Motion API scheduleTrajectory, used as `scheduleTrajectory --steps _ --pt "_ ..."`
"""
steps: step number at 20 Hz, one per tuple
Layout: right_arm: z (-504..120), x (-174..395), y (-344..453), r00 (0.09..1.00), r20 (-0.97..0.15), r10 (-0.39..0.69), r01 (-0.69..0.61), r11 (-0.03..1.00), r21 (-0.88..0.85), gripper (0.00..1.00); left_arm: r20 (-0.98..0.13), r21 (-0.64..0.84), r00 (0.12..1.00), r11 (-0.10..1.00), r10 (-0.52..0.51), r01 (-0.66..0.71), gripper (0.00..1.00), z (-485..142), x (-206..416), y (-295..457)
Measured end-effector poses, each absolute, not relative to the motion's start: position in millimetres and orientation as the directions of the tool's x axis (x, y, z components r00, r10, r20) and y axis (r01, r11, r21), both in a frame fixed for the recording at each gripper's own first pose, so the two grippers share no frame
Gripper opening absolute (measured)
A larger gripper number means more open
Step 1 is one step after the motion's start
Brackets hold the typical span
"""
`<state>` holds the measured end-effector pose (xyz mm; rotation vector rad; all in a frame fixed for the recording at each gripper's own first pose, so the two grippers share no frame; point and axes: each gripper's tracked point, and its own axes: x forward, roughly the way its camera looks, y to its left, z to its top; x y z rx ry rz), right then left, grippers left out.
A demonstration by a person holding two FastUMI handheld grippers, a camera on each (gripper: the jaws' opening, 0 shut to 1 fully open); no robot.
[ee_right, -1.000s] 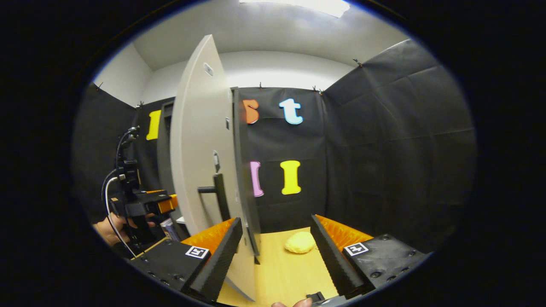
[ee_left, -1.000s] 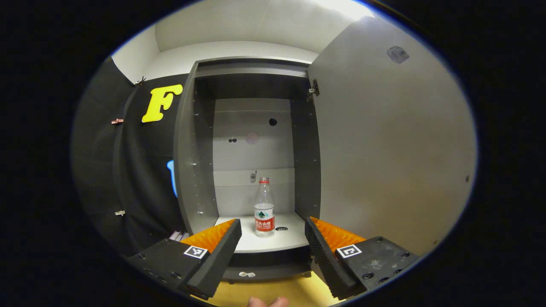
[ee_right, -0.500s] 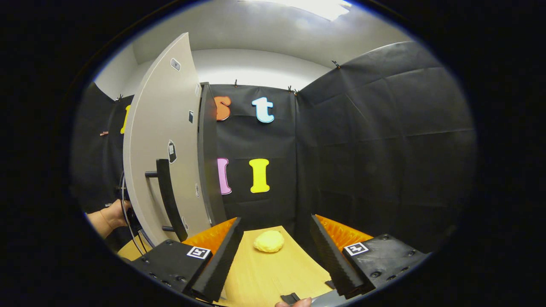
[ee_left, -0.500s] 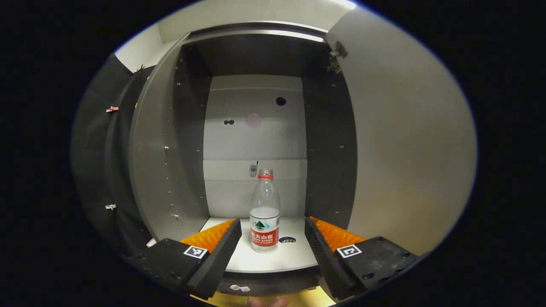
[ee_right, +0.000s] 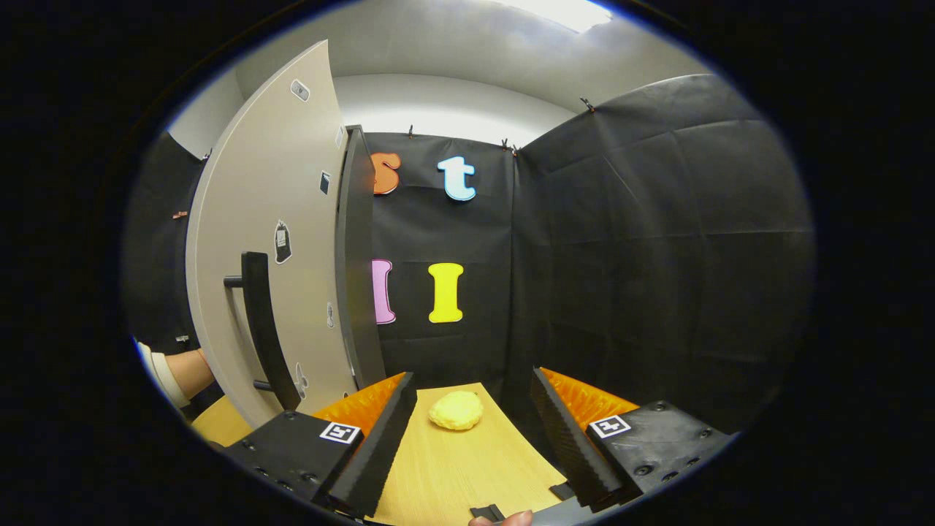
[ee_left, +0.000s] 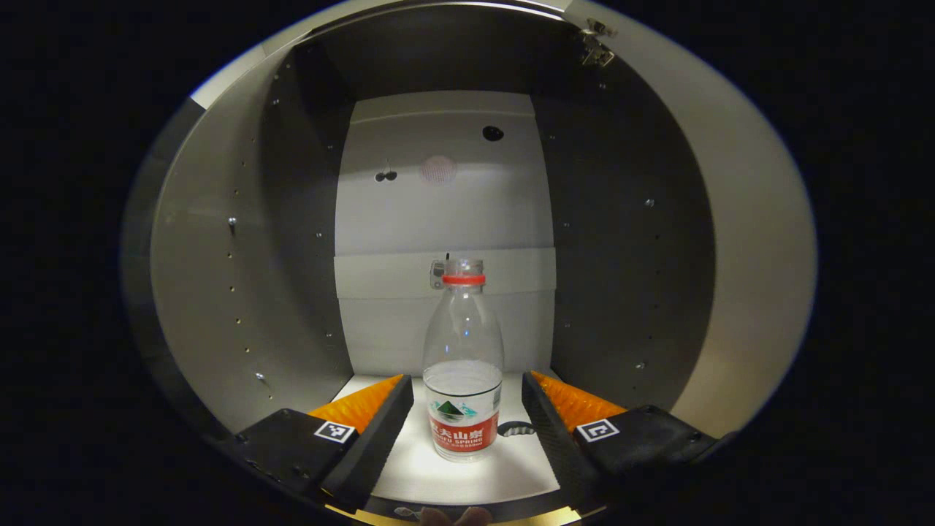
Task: Open the cabinet door with the right hand, grasp the bottle in the cabinet with the left hand and place it on the coaster, then close the cabinet door with the right hand.
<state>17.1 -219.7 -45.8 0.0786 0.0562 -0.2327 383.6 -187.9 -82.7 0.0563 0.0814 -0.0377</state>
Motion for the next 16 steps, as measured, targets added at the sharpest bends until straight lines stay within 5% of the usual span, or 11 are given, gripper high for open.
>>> scheduleTrajectory --steps 7,8,9,16 --pt "-46.3 18.9 -221.7 0.969 -0.050 -0.242 0.245 0.968 0.056 0.97 -0.114 0.037 0.993 0.999 -0.007 0.011 0.95 -105.7 415.7 -183.8" --pt "-47.0 18.2 -221.7 0.969 -0.051 -0.242 0.245 0.968 0.052 0.98 -0.114 0.044 0.993 0.999 -0.001 0.006 0.93 -104.7 415.1 -182.3" --pt "-46.8 19.0 -221.6 0.968 -0.051 -0.246 0.248 0.968 0.049 0.98 -0.111 0.044 0.994 0.999 -0.012 0.017 0.78 -104.1 413.7 -183.7" --pt "-44.5 18.1 -220.4 0.972 -0.033 -0.232 0.234 0.971 0.058 0.98 -0.044 0.071 0.997 0.996 -0.057 0.060 0.76 -66.9 369.4 -180.0"
